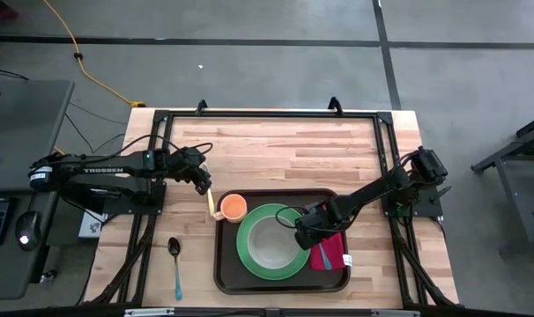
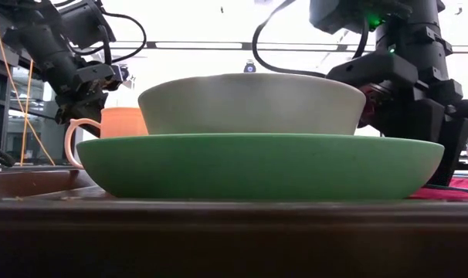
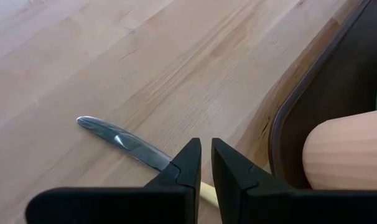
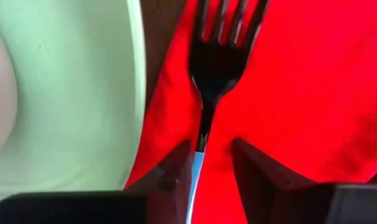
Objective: Set up tray
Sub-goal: Put the blue fork on top of the red napkin on the black tray
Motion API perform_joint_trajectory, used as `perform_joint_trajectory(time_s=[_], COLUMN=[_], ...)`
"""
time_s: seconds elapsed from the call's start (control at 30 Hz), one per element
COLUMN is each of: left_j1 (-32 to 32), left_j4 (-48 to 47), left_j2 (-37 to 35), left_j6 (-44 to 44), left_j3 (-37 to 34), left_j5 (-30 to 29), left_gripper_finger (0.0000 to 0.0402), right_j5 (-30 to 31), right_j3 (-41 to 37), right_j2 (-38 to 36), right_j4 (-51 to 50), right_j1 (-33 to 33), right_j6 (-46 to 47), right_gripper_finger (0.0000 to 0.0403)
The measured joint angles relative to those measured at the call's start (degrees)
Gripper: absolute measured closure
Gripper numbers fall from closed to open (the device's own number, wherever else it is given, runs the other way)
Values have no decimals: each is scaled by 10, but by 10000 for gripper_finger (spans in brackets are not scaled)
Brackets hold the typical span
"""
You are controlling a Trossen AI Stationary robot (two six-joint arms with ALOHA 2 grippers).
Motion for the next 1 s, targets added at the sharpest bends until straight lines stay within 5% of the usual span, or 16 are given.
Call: perform_joint_trajectory(time_s=[0.53, 1.0], left_j1=[0, 0], left_j4=[-5, -6], left_j2=[0, 0], left_j6=[0, 0], left_j3=[0, 0], left_j5=[0, -5], left_gripper_finger=[334, 334], right_j5=[6, -1], right_j3=[0, 0], right_j2=[1, 1], right_j4=[-5, -24], right_j1=[0, 0], right_j6=[36, 52], right_gripper_finger=[366, 379])
